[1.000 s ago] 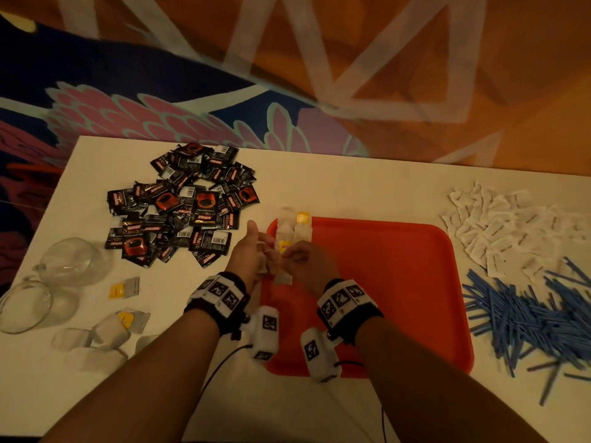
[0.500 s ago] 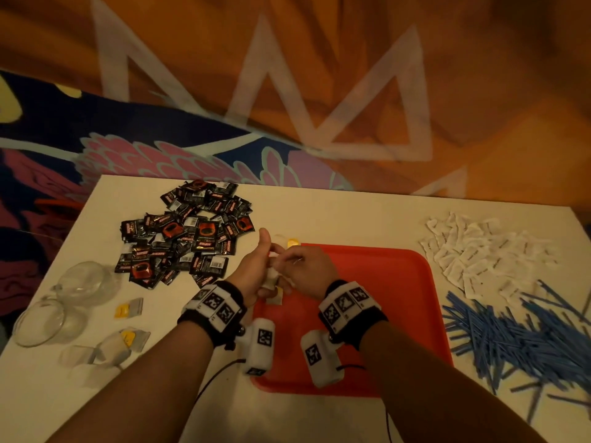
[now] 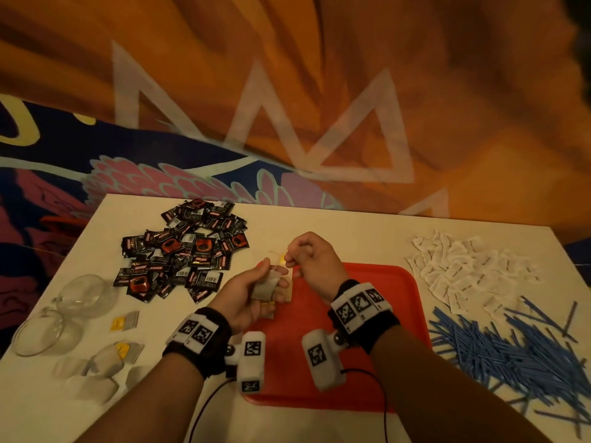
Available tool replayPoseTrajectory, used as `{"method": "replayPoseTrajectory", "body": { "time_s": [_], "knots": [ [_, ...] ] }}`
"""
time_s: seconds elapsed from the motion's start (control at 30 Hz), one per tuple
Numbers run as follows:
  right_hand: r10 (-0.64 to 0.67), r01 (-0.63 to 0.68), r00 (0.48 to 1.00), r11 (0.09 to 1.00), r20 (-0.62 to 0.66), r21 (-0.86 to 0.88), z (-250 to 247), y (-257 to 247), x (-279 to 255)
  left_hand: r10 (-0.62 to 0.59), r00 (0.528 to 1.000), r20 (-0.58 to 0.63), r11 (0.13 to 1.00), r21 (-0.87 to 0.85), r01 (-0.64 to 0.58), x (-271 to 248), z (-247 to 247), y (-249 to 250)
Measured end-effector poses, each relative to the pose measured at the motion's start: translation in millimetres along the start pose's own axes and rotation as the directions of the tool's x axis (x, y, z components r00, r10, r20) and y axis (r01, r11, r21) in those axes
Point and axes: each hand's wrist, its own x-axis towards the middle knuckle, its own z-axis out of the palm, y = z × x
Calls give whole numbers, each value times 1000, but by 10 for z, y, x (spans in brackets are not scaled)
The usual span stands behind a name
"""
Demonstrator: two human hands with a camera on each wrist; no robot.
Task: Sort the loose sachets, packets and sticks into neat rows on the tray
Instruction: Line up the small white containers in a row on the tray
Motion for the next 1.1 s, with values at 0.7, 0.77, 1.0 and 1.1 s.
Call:
{"method": "replayPoseTrajectory", "body": {
  "time_s": [0.7, 0.77, 1.0, 1.1],
  "knots": [
    [-294, 360, 933, 776, 208, -519, 106, -114, -284, 298, 913, -279, 954, 115, -277, -85, 279, 127],
    [-314, 379, 925, 751, 213, -541, 171, -113, -281, 289, 916, -279, 954, 167, -250, -64, 340, 118],
    [-290, 259, 957, 865, -8, -430, 196, -56, -248, 197, 974, -116, 962, 215, -169, -109, 378, 247],
    [-257, 222, 966, 894, -39, -388, 204, -41, -214, 173, 983, -67, 964, 215, -155, -131, 410, 273]
  ]
}}
